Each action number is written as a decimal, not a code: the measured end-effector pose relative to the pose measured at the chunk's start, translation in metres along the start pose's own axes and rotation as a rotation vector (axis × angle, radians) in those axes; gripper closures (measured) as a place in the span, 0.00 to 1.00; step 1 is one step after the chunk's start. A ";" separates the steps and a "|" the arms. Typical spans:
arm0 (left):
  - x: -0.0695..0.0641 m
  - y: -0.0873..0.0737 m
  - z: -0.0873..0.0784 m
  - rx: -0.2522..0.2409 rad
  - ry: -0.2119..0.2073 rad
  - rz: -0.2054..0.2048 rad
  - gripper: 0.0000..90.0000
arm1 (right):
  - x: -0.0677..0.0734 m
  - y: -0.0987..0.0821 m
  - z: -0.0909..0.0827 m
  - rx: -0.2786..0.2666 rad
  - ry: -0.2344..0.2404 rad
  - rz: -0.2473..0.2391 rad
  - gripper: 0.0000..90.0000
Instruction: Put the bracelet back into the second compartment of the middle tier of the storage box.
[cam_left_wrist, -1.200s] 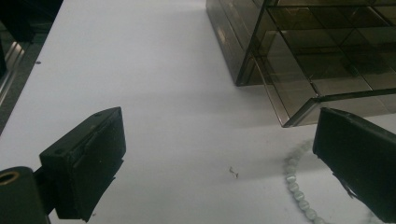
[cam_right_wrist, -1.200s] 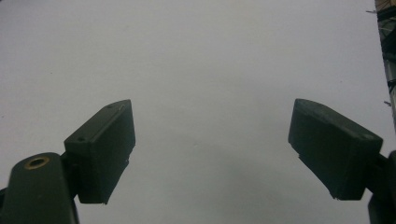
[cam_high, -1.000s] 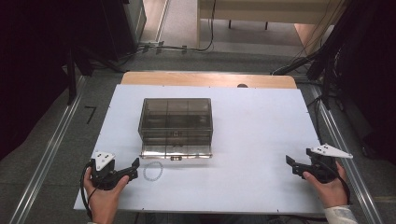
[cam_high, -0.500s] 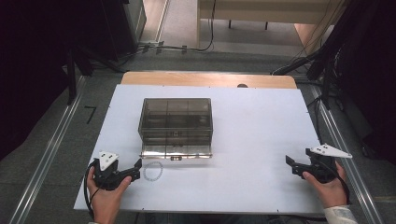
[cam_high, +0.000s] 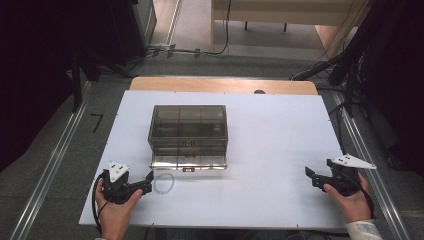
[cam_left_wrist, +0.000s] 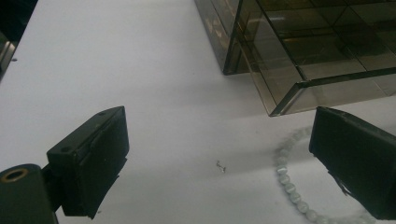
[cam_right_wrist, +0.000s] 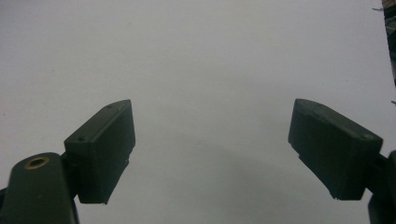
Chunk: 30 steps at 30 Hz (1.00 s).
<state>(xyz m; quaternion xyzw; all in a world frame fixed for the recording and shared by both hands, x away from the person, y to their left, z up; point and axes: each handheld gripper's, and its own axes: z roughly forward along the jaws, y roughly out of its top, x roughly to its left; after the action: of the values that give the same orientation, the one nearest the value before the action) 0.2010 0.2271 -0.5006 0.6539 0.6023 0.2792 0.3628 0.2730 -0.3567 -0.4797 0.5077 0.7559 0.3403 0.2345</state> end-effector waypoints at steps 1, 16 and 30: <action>0.000 0.000 0.000 0.001 0.001 0.000 0.06 | 0.000 0.000 0.000 0.000 -0.001 -0.001 0.15; -0.006 0.000 0.003 0.014 0.000 0.027 0.07 | 0.000 0.000 0.000 0.002 -0.001 -0.002 0.15; -0.011 0.000 0.006 0.029 0.003 0.051 0.11 | 0.001 0.000 0.001 0.003 -0.002 -0.003 0.15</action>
<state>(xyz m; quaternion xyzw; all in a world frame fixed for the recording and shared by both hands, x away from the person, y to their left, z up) 0.2045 0.2152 -0.5032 0.6737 0.5902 0.2804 0.3452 0.2731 -0.3560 -0.4800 0.5072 0.7570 0.3383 0.2350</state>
